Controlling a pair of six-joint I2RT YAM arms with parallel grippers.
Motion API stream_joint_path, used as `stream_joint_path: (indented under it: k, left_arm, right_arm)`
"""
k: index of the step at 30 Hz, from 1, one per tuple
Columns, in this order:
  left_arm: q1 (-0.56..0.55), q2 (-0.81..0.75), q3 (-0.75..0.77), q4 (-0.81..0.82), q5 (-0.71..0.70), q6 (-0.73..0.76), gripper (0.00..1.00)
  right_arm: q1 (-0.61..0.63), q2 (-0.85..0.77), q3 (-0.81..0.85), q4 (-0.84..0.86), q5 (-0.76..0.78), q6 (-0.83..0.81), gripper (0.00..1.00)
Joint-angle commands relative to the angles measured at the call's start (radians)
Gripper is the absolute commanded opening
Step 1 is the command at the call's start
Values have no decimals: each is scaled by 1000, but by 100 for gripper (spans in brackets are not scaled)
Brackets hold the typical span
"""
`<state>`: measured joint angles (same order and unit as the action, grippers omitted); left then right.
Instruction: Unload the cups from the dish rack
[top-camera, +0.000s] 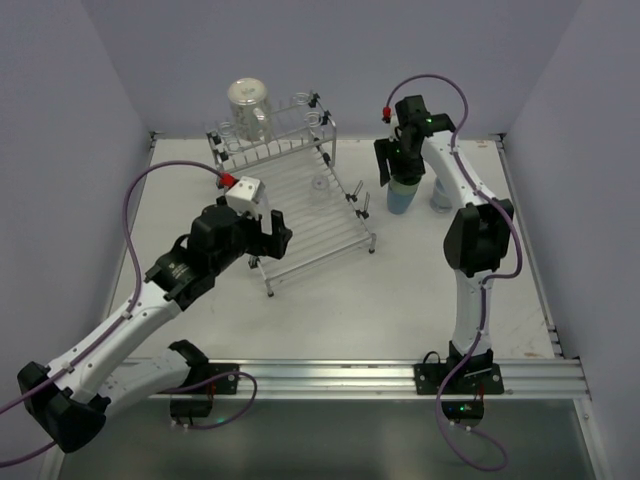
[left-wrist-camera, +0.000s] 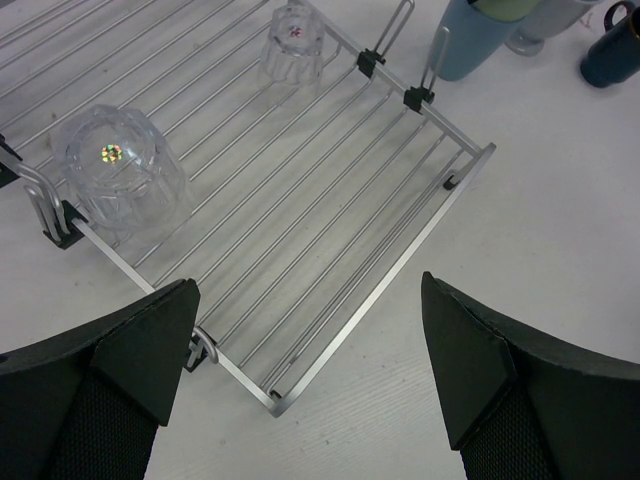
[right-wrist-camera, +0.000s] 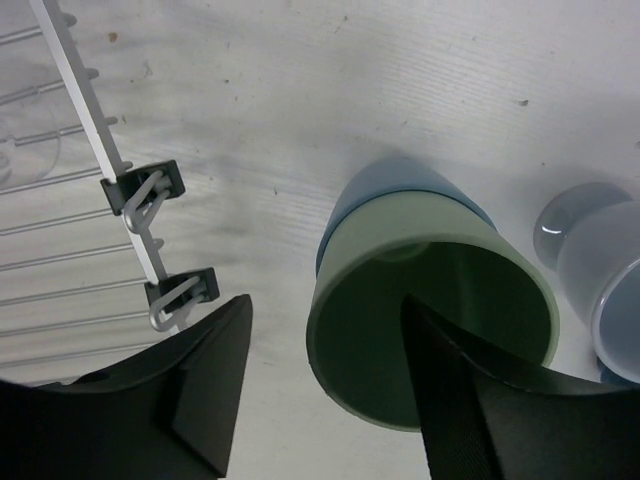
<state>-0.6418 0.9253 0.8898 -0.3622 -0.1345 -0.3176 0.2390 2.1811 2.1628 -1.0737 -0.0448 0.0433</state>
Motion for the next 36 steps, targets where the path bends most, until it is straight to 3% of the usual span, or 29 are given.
stream_joint_path:
  k: [1,11,16,20,23,30,34,36]
  left_arm:
    - [1,32,72,19,9,15,100]
    - [-7,297,280,-1,53,-38,100]
    - [-38,377,305,29,-97,-71,100]
    - [-47,337,278,-7,-319,-63,100]
    - [-1,343,267,-52,-425,-61,100]
    - [36,483,202,34,-543,-94,100]
    - [86,515,160,193,-515,-58,100]
    - [108,555,173,194,-505,-52,100]
  right_arm:
    - [-4,-76,42,34,-3,-2,67]
    - [0,-369,-84,168,-73,40,99]
    - [-1,-572,-323,346,-125,105,99]
    - [3,-847,-648,588,-234,202,99]
    - [19,-960,-905,743,-305,280,99]
    - [100,-1194,-1147,968,-360,385,99]
    - [147,-1236,-1212,1011,-409,409,99]
    - [161,-1239,-1222,1011,-406,406,99]
